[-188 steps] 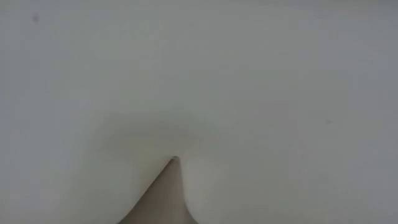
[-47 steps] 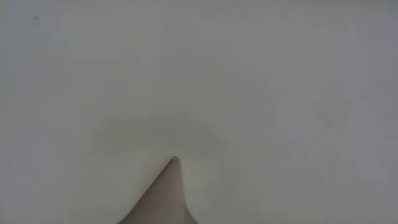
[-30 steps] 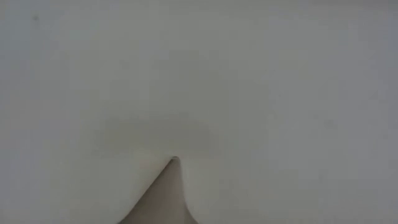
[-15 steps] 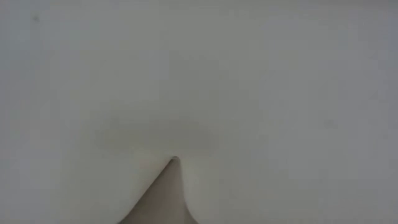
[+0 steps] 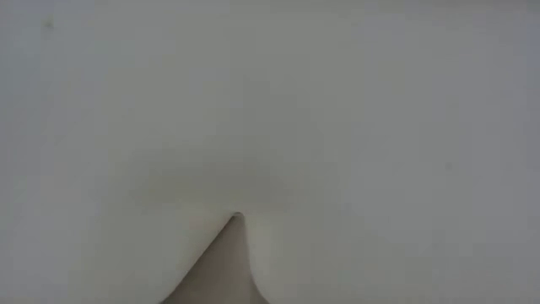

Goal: Sort silverware
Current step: Put the fork into the silverware tray

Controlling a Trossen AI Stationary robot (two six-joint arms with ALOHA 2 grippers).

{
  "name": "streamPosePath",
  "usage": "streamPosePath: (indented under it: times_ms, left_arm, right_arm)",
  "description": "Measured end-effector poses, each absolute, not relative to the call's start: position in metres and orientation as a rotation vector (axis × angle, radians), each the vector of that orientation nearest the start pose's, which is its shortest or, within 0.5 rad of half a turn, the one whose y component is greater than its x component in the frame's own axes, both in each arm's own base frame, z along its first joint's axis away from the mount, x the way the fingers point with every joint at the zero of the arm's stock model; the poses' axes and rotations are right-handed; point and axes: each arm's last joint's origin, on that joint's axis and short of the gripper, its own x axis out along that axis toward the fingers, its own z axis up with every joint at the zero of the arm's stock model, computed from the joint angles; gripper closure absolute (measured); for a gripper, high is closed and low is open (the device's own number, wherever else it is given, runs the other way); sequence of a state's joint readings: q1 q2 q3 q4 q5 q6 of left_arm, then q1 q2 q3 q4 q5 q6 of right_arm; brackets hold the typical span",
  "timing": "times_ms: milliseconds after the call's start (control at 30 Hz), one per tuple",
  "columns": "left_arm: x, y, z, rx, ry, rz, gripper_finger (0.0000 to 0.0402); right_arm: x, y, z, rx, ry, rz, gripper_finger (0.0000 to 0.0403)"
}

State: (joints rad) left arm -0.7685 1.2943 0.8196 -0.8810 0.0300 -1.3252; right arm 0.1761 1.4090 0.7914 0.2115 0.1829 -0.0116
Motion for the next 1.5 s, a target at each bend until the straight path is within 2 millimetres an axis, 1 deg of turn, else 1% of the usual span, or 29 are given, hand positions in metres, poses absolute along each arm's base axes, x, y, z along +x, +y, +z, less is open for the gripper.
streamPosePath:
  times_ms: [367, 433, 533, 667, 933, 1067, 1167, 1333, 1500]
  left_arm:
    - [0.152, -0.149, 0.204, -0.59, 1.466, 0.267, 0.0219]
    - [0.15, -0.147, 0.199, -0.572, 1.47, 0.289, 0.0219]
    - [0.146, -0.143, 0.187, -0.533, 1.494, 0.335, 0.0219]
    - [0.141, -0.14, 0.176, -0.522, 1.553, 0.352, 0.0219]
    - [0.139, -0.137, 0.168, -0.512, 1.556, 0.358, 0.0219]
    - [0.137, -0.136, 0.158, -0.527, 1.542, 0.338, 0.0219]
    - [0.133, -0.131, 0.149, -0.521, 1.55, 0.357, 0.0219]
    - [0.131, -0.13, 0.144, -0.528, 1.55, 0.364, 0.022]
    - [0.129, -0.128, 0.141, -0.54, 1.548, 0.378, 0.0237]
  right_arm:
    - [0.296, 0.047, 0.232, -0.061, 0.413, -0.009, 0.0264]
    - [0.296, 0.047, 0.232, -0.06, 0.413, -0.009, 0.0264]
    - [0.296, 0.047, 0.232, -0.06, 0.414, -0.009, 0.0264]
    - [0.296, 0.047, 0.232, -0.061, 0.414, -0.009, 0.0264]
    - [0.296, 0.047, 0.232, -0.06, 0.414, -0.009, 0.0264]
    - [0.296, 0.047, 0.232, -0.06, 0.414, -0.009, 0.0264]
    - [0.296, 0.047, 0.232, -0.06, 0.415, -0.009, 0.0264]
    - [0.296, 0.047, 0.232, -0.06, 0.416, -0.009, 0.0264]
    - [0.296, 0.047, 0.232, -0.06, 0.415, -0.009, 0.0264]
